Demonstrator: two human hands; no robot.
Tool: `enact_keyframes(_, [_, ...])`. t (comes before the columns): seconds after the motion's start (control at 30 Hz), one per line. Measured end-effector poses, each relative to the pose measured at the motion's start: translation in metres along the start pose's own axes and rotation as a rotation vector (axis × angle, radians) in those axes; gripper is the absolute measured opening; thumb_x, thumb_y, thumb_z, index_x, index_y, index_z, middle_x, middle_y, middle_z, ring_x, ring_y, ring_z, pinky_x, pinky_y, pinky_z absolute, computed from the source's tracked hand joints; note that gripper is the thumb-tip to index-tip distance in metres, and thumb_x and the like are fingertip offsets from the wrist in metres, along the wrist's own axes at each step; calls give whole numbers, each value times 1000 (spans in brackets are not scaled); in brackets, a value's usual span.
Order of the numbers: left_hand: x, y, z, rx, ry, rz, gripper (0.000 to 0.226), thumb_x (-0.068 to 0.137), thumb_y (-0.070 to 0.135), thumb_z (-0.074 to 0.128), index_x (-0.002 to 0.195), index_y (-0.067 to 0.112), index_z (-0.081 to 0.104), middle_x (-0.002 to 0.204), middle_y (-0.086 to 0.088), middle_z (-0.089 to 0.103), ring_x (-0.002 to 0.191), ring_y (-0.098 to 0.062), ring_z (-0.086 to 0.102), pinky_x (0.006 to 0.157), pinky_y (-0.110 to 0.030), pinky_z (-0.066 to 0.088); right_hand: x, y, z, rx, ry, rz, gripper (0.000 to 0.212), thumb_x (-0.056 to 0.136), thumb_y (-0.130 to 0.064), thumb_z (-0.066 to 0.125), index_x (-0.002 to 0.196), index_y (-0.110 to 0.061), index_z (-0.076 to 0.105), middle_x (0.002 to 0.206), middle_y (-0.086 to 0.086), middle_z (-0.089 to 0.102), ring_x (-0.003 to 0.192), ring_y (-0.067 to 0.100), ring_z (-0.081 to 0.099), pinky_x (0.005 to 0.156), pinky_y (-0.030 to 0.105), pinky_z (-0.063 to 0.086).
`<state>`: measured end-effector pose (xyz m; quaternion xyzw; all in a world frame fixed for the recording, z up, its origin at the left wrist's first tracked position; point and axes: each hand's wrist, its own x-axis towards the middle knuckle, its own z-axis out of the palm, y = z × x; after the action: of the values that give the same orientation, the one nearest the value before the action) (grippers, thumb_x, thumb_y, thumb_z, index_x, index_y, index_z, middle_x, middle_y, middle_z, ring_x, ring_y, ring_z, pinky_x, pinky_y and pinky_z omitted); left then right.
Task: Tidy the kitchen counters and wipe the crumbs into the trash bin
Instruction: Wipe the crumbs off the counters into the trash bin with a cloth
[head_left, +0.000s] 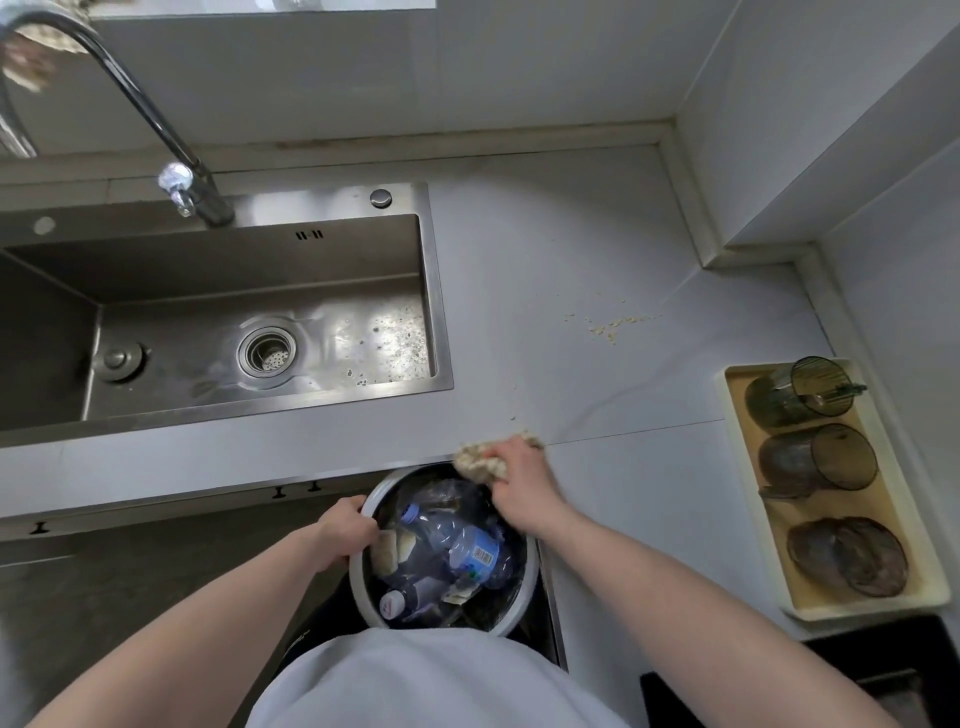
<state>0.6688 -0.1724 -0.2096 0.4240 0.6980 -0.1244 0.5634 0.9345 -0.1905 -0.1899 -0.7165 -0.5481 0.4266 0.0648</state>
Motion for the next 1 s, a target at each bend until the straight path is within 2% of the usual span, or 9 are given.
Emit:
enact_keyframes(0.07, [-2,0,0,-3,7,4,30,78,2,59,101,19,67,96,-15,73,86,-30,71,70,-36,59,-25,-17,31,61,-226,-47,15,87,-12,59,96,-21,68,102,-4,59,93,16,57,85,33,51])
enact_keyframes(0.13, [-3,0,1,-11,11,9,28,80,2,57,98,21,67,92,-13,73,85,-29,71,69,-37,60,-44,-26,51,135,-279,-73,13,88,-16,58,87,-26,65,99,-4,60,92,15,59,83,34,51])
enact_keyframes(0.23, [-5,-1,0,-12,5,20,27,81,3,56,96,23,67,90,-11,71,80,-27,68,63,-31,54,-44,-28,42,293,-122,-41,17,89,-17,57,83,-32,62,95,-5,61,90,12,58,79,29,45])
enact_keyframes(0.37, [-1,-5,-2,-22,-2,15,32,76,2,60,100,22,69,94,-10,73,89,-29,71,69,-33,58,-18,-8,-18,433,113,132,30,90,-15,62,120,-18,63,114,-5,65,107,18,62,92,29,47])
enact_keyframes(0.47, [4,-8,-2,-11,-8,20,34,73,3,61,98,24,69,93,-11,74,88,-29,72,74,-40,62,-1,11,-68,455,290,164,16,89,-16,63,105,-20,66,101,-1,71,96,22,67,79,30,51])
enact_keyframes(0.57, [4,-8,-2,-4,-9,27,34,75,4,61,99,26,69,93,-10,74,85,-27,71,66,-34,60,14,24,-104,425,420,183,8,90,-16,61,95,-19,65,94,1,70,88,23,67,66,26,47])
enact_keyframes(0.7, [7,-9,0,-8,-19,31,38,76,4,63,108,23,71,94,-7,75,87,-24,72,68,-32,60,38,33,-114,259,439,152,7,90,-15,58,93,-18,64,102,5,62,93,26,62,79,32,48])
enact_keyframes(0.83, [9,-9,0,6,-14,11,42,77,7,63,113,26,68,96,-6,74,88,-24,71,65,-31,60,58,28,-95,19,259,121,26,93,-17,59,117,-21,66,121,2,53,102,22,58,93,28,44])
enact_keyframes(1.0, [13,-11,0,34,-8,5,41,75,8,62,112,27,66,97,-7,73,89,-26,71,76,-42,64,68,4,-71,-17,243,93,37,96,-23,59,133,-26,59,129,0,50,109,26,61,97,30,45])
